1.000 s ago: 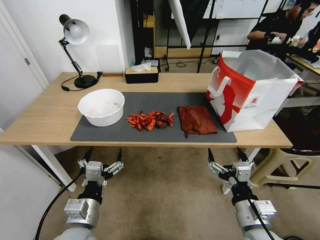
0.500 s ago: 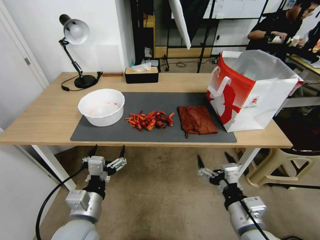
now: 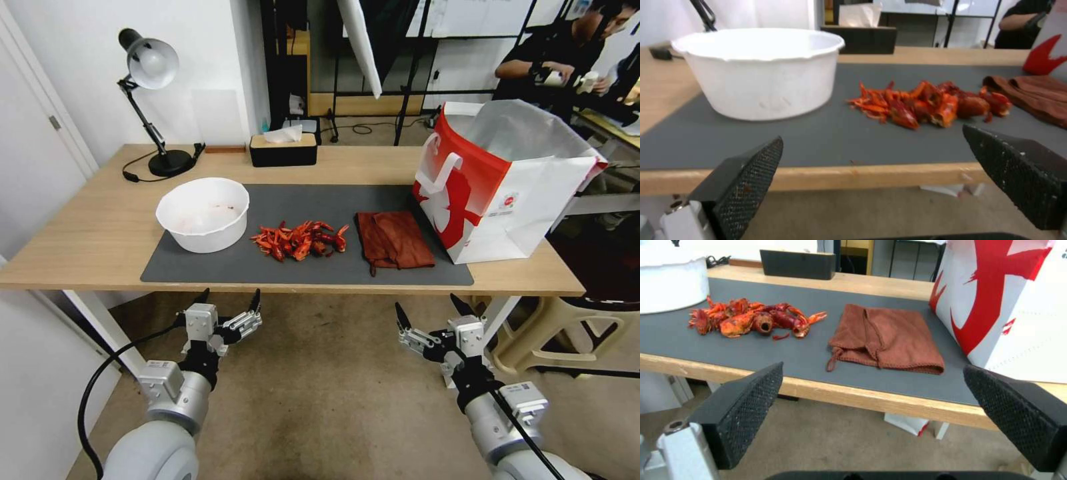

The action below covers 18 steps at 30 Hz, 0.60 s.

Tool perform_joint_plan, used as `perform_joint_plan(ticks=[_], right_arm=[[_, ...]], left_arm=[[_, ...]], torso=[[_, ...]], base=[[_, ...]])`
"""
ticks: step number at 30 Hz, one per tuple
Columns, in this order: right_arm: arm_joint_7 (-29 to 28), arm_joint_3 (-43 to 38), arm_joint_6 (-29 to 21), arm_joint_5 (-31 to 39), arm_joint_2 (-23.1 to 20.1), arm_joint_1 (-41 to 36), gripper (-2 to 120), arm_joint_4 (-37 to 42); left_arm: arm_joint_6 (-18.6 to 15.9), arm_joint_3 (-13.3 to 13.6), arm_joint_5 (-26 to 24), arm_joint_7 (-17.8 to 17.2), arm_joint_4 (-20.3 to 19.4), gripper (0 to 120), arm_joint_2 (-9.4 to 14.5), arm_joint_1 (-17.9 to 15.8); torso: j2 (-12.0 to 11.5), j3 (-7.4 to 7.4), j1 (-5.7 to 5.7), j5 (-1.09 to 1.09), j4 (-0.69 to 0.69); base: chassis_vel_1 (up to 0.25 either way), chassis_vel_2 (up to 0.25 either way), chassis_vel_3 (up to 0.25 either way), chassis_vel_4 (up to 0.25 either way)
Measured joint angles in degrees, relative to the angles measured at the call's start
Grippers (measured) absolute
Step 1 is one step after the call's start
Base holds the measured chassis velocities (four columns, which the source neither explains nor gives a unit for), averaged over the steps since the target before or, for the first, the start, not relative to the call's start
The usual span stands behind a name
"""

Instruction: Sweep shrimp from table into container with towel, then put container into takeout bag.

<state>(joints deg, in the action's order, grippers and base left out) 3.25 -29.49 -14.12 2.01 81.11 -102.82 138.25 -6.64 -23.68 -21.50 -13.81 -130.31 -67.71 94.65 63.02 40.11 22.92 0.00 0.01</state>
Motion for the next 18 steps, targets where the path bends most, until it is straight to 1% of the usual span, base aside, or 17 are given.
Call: perform_joint_plan(ticks=[2, 3, 4, 6, 7, 8, 10, 11, 12, 13, 15, 16, 17, 18], right_arm=[[0.0, 0.0, 0.04, 0.0, -0.06, 0.01, 100, 0.0], [0.04, 0.0, 0.08, -0.02, -0.14, 0.02, 100, 0.0], [0.04, 0.0, 0.08, -0.02, -0.14, 0.02, 100, 0.0], [0.07, 0.0, 0.11, -0.1, -0.27, 0.03, 100, -0.01], [0.1, 0.04, 0.12, -0.18, -0.38, 0.02, 100, -0.07], [0.1, 0.04, 0.12, -0.18, -0.38, 0.02, 100, -0.07], [0.17, 0.15, 0.12, -0.29, -0.43, 0.02, 100, -0.17], [0.3, 0.24, 0.12, -0.53, -0.32, -0.02, 100, -0.19], [0.39, 0.35, 0.11, -0.74, -0.03, -0.15, 100, -0.19], [0.39, 0.35, 0.11, -0.74, -0.03, -0.15, 100, -0.19], [0.57, 0.74, 0.14, -1.47, 0.62, -0.46, 100, -0.19], [0.67, 0.96, 0.22, -1.95, 0.93, -0.56, 100, -0.23], [0.67, 0.96, 0.22, -1.95, 0.93, -0.56, 100, -0.23], [0.77, 1.13, 0.25, -2.26, 1.13, -0.61, 100, -0.34]], left_arm=[[3.25, -0.75, 0.72, 1.03, 1.46, 100, 0.59, -1.48], [6.03, -1.56, 0.94, 2.28, 2.93, 100, 1.47, -3.3], [6.03, -1.56, 0.94, 2.28, 2.93, 100, 1.47, -3.3], [8.23, -2.96, 0.44, 4.24, 4.73, 100, 3.51, -6.52], [8.91, -4.02, -0.65, 5.57, 6.14, 100, 5.55, -8.9], [8.91, -4.02, -0.65, 5.57, 6.14, 100, 5.55, -8.9], [9.66, -4.95, -2.76, 7.27, 8.6, 100, 9.23, -12.77], [9.97, -5.01, -4.22, 8.01, 10.36, 100, 11.65, -15.22], [10.11, -4.67, -5.11, 8.52, 11.96, 100, 13.36, -17.2], [10.11, -4.67, -5.11, 8.52, 11.96, 100, 13.36, -17.2], [10.25, -3.46, -6.68, 10.08, 14.75, 100, 16.19, -20.9], [10.05, -2.98, -7.45, 11.39, 15.84, 100, 17.47, -22.56], [10.05, -2.98, -7.45, 11.39, 15.84, 100, 17.47, -22.56], [9.03, -2.68, -8.15, 12.84, 16.71, 100, 18.69, -24.38]], torso=[[0.0, 0.0, 0.0, 0.0, 0.0], [0.0, 0.0, 0.0, -0.01, 0.0], [0.0, 0.0, 0.0, -0.01, 0.0], [0.0, 0.0, 0.0, -0.01, -0.01], [0.0, 0.0, 0.0, 0.01, -0.03], [0.0, 0.0, 0.0, 0.01, -0.03], [0.0, 0.0, 0.01, -0.01, -0.02], [0.0, 0.0, 0.0, 0.0, -0.01], [0.0, 0.0, 0.0, 0.0, 0.0], [0.0, 0.0, 0.0, 0.0, 0.0], [0.0, 0.01, 0.0, -0.02, -0.02], [0.0, 0.0, 0.0, -0.02, -0.01], [0.0, 0.0, 0.0, -0.02, -0.01], [0.0, 0.0, 0.0, -0.01, 0.0]], base=[[0.0, 0.0, 0.0, 0.0], [0.0, 0.0, 0.0, 0.0], [0.0, 0.0, 0.0, 0.0], [0.0, 0.0, 0.0, 0.0], [0.0, 0.0, 0.0, 0.0], [0.0, 0.0, 0.0, 0.0], [0.0, 0.0, 0.0, 0.0], [0.0, 0.0, 0.0, 0.0], [0.0, 0.0, 0.0, 0.0], [0.0, 0.0, 0.0, 0.0], [0.0, 0.0, 0.0, 0.0], [0.0, 0.0, 0.0, 0.0], [0.0, 0.0, 0.0, 0.0], [0.0, 0.0, 0.0, 0.0]])
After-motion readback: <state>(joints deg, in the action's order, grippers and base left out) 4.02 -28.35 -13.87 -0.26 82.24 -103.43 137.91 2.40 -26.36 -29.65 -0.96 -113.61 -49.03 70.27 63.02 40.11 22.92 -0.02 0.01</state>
